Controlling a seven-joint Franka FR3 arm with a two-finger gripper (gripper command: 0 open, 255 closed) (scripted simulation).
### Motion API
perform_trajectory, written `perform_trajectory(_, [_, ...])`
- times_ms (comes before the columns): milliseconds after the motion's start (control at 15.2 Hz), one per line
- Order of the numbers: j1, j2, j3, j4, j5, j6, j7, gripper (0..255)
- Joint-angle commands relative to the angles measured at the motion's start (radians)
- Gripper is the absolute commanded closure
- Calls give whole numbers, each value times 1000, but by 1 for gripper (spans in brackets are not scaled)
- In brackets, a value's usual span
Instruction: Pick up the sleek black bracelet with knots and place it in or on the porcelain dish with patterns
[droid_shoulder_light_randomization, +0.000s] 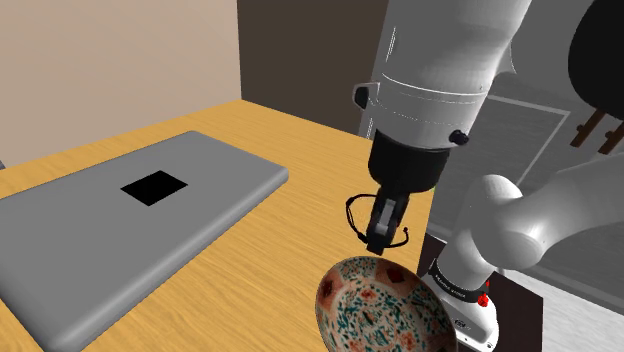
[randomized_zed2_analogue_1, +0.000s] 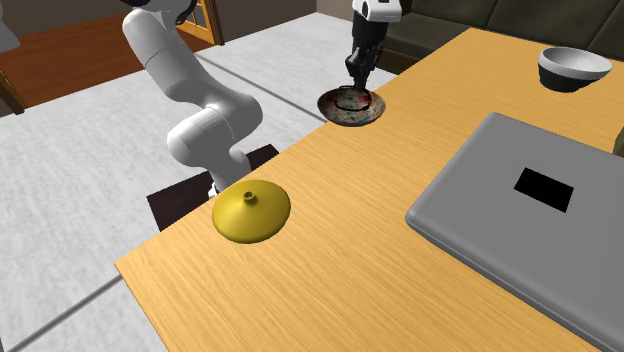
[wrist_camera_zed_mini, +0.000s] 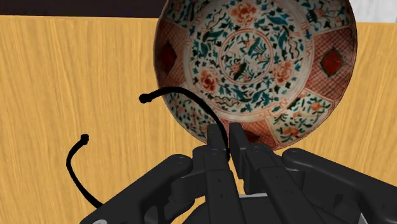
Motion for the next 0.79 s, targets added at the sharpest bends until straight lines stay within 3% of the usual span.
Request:
perform_trajectory(0, [4, 14, 47, 26, 24, 2, 50, 255])
perform_trajectory(330, [3, 55, 161, 114, 70, -3, 172, 255])
perform_trajectory(726, [11, 42, 188, 34, 94, 68, 162, 255])
